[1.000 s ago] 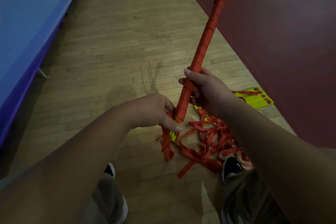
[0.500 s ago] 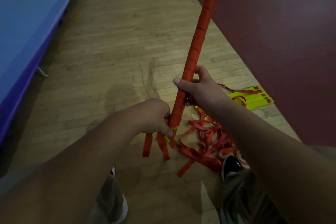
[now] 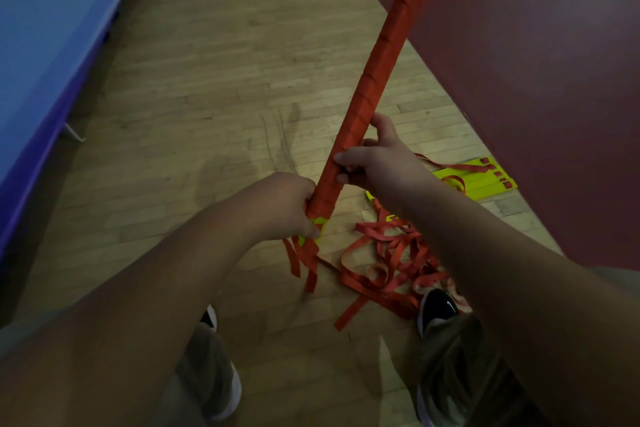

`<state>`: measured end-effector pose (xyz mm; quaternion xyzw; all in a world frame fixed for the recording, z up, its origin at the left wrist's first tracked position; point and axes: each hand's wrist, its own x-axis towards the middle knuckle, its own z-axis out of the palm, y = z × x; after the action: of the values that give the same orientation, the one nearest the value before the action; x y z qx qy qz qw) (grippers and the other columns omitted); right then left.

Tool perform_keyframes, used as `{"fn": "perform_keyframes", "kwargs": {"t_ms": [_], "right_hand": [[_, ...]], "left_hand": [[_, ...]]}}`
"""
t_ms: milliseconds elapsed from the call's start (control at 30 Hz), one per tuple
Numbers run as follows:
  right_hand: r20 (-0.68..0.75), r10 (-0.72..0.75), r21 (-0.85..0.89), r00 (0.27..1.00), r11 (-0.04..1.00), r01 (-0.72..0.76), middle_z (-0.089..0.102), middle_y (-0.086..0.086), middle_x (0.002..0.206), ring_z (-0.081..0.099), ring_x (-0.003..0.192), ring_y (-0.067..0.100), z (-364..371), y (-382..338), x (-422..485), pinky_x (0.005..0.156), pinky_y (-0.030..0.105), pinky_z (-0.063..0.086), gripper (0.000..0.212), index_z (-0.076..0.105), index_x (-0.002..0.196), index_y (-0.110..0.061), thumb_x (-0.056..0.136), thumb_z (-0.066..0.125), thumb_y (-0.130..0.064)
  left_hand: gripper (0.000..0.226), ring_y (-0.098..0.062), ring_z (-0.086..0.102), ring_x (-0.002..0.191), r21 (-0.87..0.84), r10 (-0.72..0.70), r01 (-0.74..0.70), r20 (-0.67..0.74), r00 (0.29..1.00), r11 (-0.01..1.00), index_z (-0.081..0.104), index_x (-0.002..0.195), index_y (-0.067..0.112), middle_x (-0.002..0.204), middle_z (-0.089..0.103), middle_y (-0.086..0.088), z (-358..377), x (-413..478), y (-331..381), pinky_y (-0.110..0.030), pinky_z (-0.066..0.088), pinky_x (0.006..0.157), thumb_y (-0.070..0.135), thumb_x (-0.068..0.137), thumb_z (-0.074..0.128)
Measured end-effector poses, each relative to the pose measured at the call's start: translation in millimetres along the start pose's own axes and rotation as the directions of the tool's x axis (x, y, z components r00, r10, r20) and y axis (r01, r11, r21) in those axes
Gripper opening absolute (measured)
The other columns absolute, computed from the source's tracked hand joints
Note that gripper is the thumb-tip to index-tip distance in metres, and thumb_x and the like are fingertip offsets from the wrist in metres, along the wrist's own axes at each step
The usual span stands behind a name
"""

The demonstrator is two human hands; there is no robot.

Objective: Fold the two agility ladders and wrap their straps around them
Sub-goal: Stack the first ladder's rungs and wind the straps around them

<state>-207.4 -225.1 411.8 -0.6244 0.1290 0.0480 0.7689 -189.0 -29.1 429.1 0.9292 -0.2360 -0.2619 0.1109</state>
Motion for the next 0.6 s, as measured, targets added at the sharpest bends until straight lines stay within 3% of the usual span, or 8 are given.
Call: {"fn": "perform_keyframes", "kwargs": {"t_ms": [133, 267, 400, 433, 500, 600], "right_hand": [[-0.042, -0.004, 0.002, 0.999, 1.000, 0.004, 0.065, 0.007, 0.091, 0.069, 0.065, 0.012, 0.4, -1.1, 0.2, 0.075, 0.037, 0.064, 0.078, 0.047, 0.150, -0.026, 0.088, 0.077, 0.012], [-0.063, -0.005, 0.004, 0.998, 1.000, 0.006, 0.068, 0.006, 0.093, 0.064, 0.068, 0.019, -1.1, -6.0, -0.2, 0.064, 0.035, 0.058, 0.073, 0.052, 0.144, -0.030, 0.087, 0.080, 0.007], [-0.075, 0.006, -0.022, 0.997, 1.000, -0.007, 0.066, -0.007, 0.070, 0.053, 0.054, 0.010, -4.8, -14.7, -5.0, 0.051, 0.031, 0.046, 0.068, 0.049, 0.139, -0.034, 0.088, 0.083, -0.006], [-0.063, 0.008, -0.023, 0.998, 1.000, -0.009, 0.069, -0.007, 0.074, 0.049, 0.052, 0.010, -5.7, -17.8, -6.9, 0.050, 0.030, 0.043, 0.066, 0.048, 0.139, -0.034, 0.089, 0.083, -0.008], [0.006, 0.017, 0.001, 1.000, 1.000, -0.017, 0.083, -0.003, 0.102, 0.043, 0.050, 0.009, -6.5, -24.7, -10.9, 0.049, 0.028, 0.038, 0.055, 0.048, 0.137, -0.028, 0.094, 0.078, -0.012], [0.109, 0.018, 0.036, 0.994, 0.999, -0.022, 0.082, 0.007, 0.126, 0.032, 0.047, 0.010, -7.7, -31.4, -13.9, 0.050, 0.028, 0.031, 0.034, 0.048, 0.127, -0.024, 0.101, 0.066, -0.014]], "left_hand": [[0.037, -0.013, 0.068, 0.086, -0.030, 0.014, -0.015, -0.021, 1.000, 0.999, 0.073, 0.104, 0.023, 0.096, 0.072, 0.006, 5.2, 1.9, 1.7, -0.034, 0.057, 0.074, 0.044, 0.081, 0.094], [0.026, -0.009, 0.071, 0.084, -0.189, 0.012, -0.017, -0.029, 1.000, 0.982, 0.075, 0.100, 0.027, 0.092, 0.074, 0.010, 4.6, 0.8, 3.1, -0.029, 0.054, 0.071, 0.034, 0.084, 0.094], [0.022, -0.012, 0.075, 0.089, -0.352, 0.040, -0.020, 0.048, 0.998, 0.936, 0.080, 0.100, 0.029, 0.092, 0.080, 0.010, -5.1, -3.7, -1.7, -0.035, 0.060, 0.080, 0.026, 0.083, 0.095], [0.023, -0.017, 0.077, 0.095, -0.379, 0.056, -0.028, 0.065, 0.996, 0.925, 0.081, 0.102, 0.028, 0.097, 0.081, 0.006, -7.6, -4.6, -3.1, -0.042, 0.063, 0.088, 0.026, 0.084, 0.095], [0.025, -0.026, 0.077, 0.105, -0.444, 0.087, -0.040, 0.085, 0.993, 0.895, 0.081, 0.106, 0.025, 0.106, 0.081, -0.003, -12.1, -7.6, -5.1, -0.051, 0.063, 0.098, 0.021, 0.085, 0.093], [0.030, -0.027, 0.077, 0.112, -0.538, 0.148, -0.053, 0.135, 0.980, 0.841, 0.081, 0.114, 0.024, 0.113, 0.082, -0.001, -16.4, -10.5, -9.4, -0.053, 0.060, 0.106, 0.017, 0.087, 0.091]]}}
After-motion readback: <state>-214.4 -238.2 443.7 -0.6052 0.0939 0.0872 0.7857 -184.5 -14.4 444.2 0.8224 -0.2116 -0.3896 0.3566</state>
